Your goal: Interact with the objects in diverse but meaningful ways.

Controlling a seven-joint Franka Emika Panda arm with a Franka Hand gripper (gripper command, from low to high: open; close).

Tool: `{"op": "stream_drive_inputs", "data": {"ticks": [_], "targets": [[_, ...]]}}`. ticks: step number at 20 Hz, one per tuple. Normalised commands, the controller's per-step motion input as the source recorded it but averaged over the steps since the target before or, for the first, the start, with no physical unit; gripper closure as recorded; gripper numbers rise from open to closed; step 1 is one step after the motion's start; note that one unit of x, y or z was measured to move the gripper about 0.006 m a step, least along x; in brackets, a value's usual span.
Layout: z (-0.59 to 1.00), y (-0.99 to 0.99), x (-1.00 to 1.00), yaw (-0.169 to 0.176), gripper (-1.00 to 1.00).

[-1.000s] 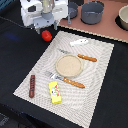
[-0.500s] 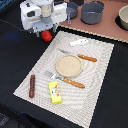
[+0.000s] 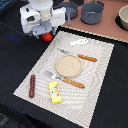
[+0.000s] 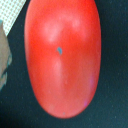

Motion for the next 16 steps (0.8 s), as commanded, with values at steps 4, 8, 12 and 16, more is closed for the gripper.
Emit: {"op": "stream_drive_inputs", "data": {"ticks": [4, 8, 12, 16], "targets": [[-0.34, 0.11, -0.23, 0.0, 1.0], [-0.32, 0.12, -0.17, 0.0, 1.0], [-0.27, 0.14, -0.14, 0.0, 1.0], [-0.26, 0.14, -0.12, 0.0, 1.0]]}}
